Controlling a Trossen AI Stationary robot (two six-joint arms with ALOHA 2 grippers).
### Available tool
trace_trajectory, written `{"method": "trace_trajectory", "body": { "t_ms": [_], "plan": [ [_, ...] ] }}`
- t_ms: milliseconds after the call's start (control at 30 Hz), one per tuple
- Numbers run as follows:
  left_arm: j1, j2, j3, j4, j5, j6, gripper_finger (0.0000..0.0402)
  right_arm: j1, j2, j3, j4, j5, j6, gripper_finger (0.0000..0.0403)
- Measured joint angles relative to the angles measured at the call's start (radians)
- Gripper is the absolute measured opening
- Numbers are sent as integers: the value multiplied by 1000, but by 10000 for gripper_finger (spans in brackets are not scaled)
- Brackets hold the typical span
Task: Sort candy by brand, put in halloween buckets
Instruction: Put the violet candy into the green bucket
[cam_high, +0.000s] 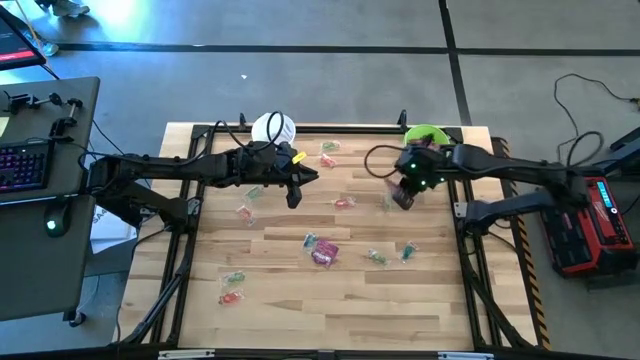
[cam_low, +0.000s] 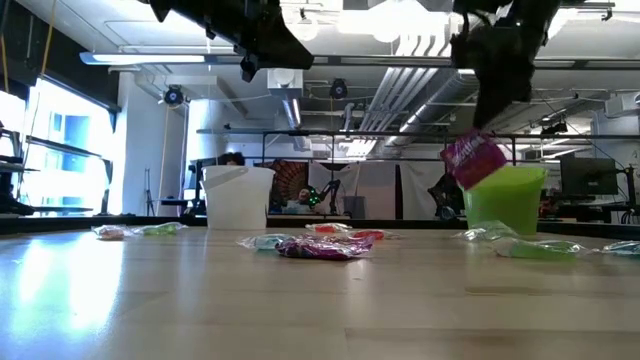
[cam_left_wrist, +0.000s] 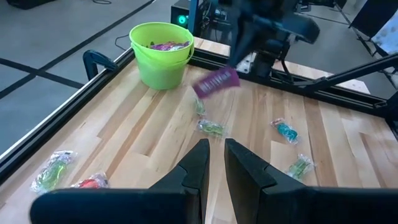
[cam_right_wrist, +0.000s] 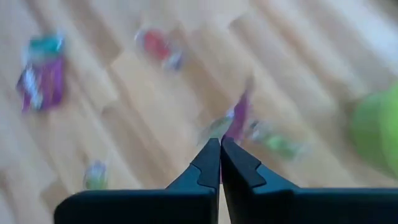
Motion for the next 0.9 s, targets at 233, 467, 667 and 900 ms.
{"method": "trace_trajectory", "body": {
  "t_ms": [233, 467, 667, 900],
  "plan": [
    [0, 0, 0, 1, 0, -9, 39, -35, -65, 0, 33, 193, 126, 0],
    [0, 0, 0, 0, 1, -20, 39, -123, -98, 0, 73, 336, 153, 0],
    [-1, 0, 0, 0, 1, -27, 39, -236, -99, 0, 80, 419, 143, 0],
    [-1, 0, 0, 0, 1, -36, 39, -399, -83, 0, 83, 421, 82, 0]
  ]
}}
